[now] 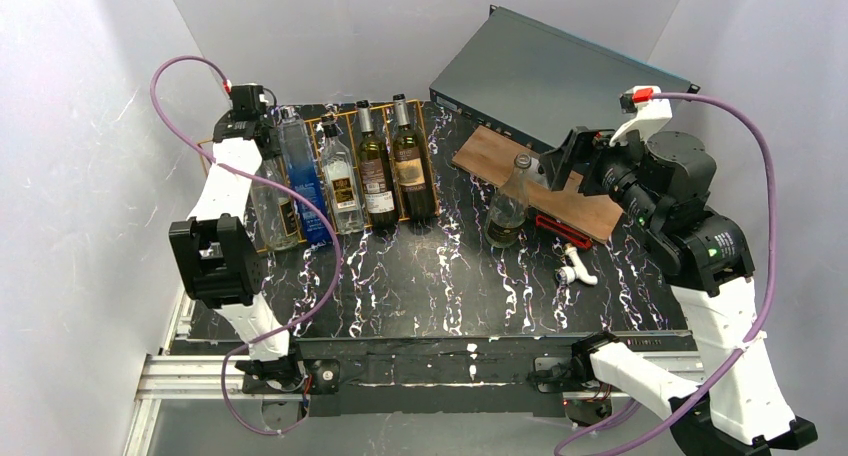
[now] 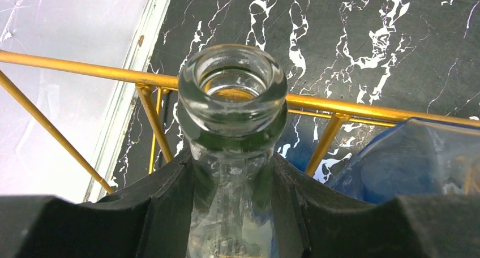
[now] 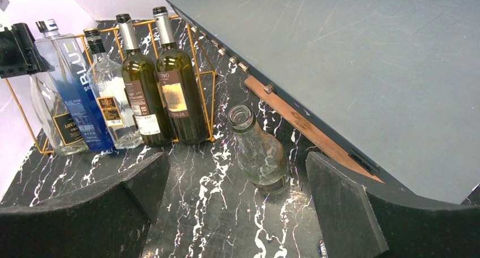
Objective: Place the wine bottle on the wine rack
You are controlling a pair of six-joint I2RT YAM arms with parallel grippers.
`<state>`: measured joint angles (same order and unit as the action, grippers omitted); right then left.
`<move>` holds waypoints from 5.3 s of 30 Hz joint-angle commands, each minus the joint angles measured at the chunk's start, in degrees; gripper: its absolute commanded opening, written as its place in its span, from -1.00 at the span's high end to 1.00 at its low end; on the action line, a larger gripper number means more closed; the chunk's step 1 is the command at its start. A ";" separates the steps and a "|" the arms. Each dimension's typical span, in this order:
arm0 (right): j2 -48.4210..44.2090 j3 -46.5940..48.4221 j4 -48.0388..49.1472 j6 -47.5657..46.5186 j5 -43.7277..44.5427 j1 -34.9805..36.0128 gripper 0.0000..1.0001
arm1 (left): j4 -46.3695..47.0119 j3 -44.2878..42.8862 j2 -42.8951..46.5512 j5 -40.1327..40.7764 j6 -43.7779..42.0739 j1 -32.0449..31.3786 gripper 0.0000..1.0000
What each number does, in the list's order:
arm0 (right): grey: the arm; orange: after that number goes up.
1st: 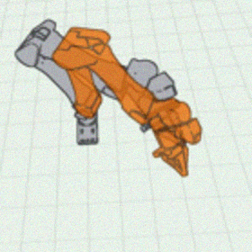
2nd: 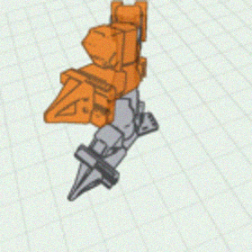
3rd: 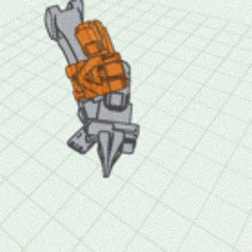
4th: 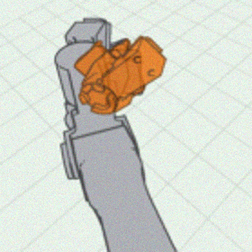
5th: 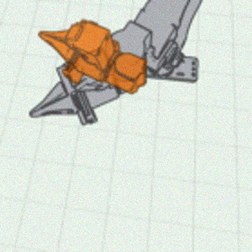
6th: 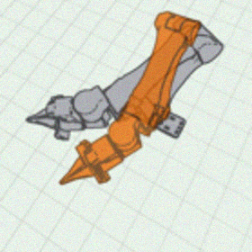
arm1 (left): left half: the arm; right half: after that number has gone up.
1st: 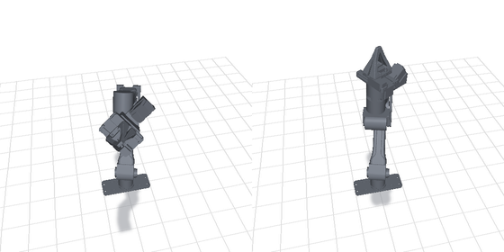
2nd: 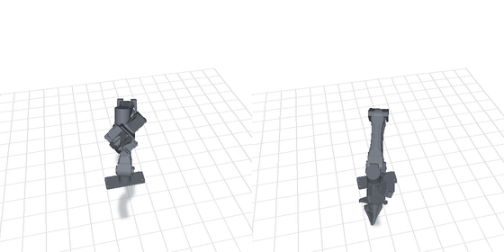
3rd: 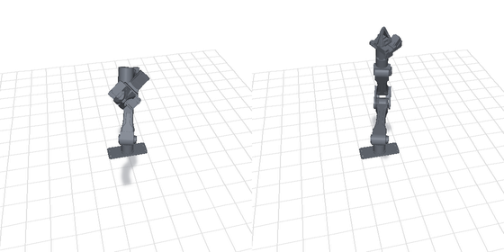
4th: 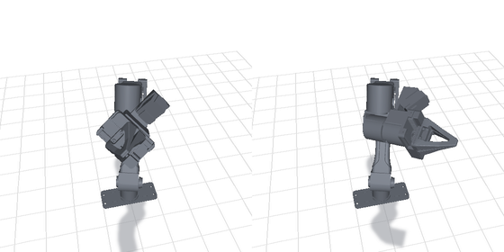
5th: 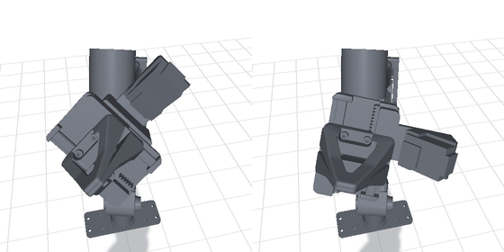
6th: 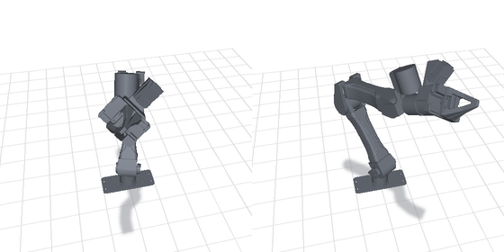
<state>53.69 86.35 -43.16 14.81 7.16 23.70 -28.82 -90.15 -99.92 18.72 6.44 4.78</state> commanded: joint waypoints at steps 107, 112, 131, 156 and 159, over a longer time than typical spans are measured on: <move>-7.75 -0.89 0.15 -1.07 2.07 -0.06 -1.00 | 60.74 19.98 5.72 -17.83 3.69 -60.23 -0.68; -7.87 -0.90 -0.21 -1.39 2.37 -0.06 -1.00 | 60.64 17.82 3.62 -15.06 3.41 -60.23 -0.68; -7.77 -1.83 -0.03 -1.88 2.86 -0.09 -1.00 | 59.81 10.92 -3.39 -11.26 2.22 -60.24 -0.41; -7.90 -1.65 -0.44 -2.06 3.37 -0.06 -1.00 | 57.72 7.62 -5.32 -13.06 1.32 -60.27 0.47; -7.93 -1.63 -0.36 -1.88 3.16 -0.08 -1.00 | 56.70 7.54 -3.99 -13.27 1.14 -60.23 0.57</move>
<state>46.17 83.48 -43.98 13.32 9.78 23.70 28.99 -80.62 -107.37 5.53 7.56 -55.43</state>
